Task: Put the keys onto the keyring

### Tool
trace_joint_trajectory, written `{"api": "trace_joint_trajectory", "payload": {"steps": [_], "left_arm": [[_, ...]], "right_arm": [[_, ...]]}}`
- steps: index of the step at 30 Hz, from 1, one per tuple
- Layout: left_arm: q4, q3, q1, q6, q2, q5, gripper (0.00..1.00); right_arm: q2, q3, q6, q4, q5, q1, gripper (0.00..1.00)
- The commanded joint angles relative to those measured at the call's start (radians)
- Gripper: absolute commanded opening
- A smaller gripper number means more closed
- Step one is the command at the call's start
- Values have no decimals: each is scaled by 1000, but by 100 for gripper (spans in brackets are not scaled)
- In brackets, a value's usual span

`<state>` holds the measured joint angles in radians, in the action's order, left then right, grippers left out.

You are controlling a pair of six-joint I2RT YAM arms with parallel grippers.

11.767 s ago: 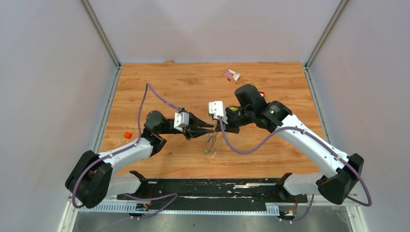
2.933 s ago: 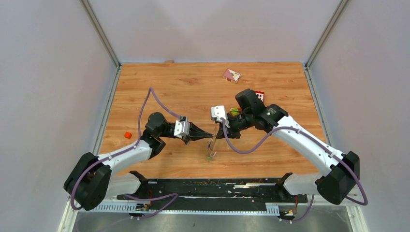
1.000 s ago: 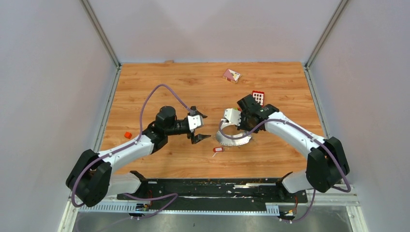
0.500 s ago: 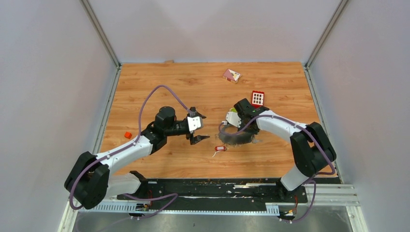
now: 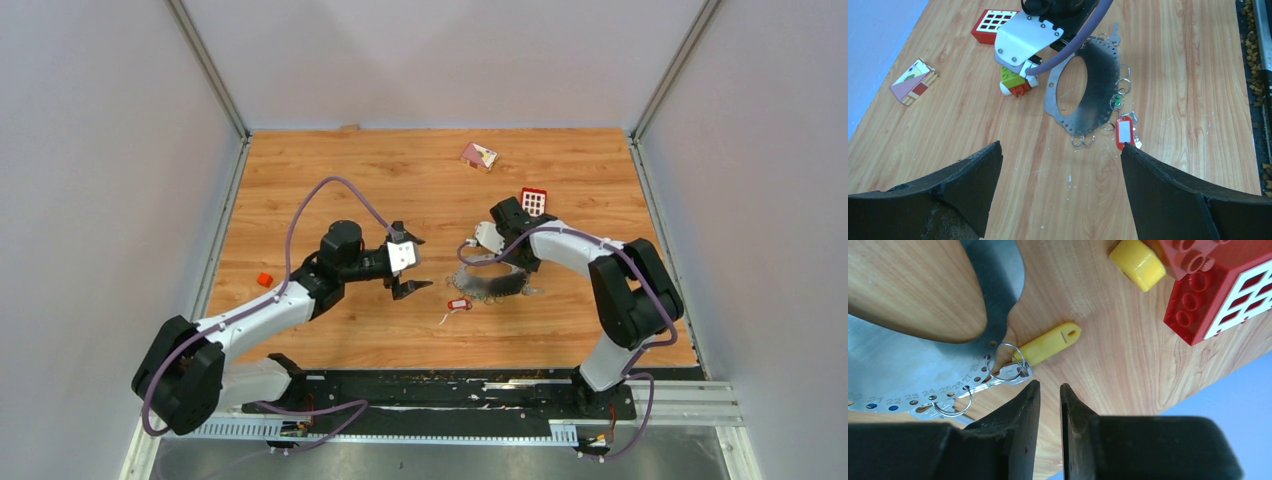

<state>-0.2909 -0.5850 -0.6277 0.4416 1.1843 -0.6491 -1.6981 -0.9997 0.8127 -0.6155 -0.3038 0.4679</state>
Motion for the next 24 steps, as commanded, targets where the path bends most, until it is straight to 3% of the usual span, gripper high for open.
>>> {"api": "trace_joint_trajectory", "payload": {"steps": [1,6,14,21,24], "left_arm": [[4,-30,2,30,-41,7,95],[3,-22,1,36,-58,20,95],[2,-13,2,34,-83,52,98],[-33,-11,16,-8,-115,253,100],[-64,-18,38,-55,-120,400,100]], "right_arm": [[0,-41,-21,37,-14,-17,23],[55,-39,-38,20,30,-46,26],[177,-8,-126,11,303,-120,41],[340,32,-198,85,522,-263,68],[412,14,-244,98,585,-322,91]]}}
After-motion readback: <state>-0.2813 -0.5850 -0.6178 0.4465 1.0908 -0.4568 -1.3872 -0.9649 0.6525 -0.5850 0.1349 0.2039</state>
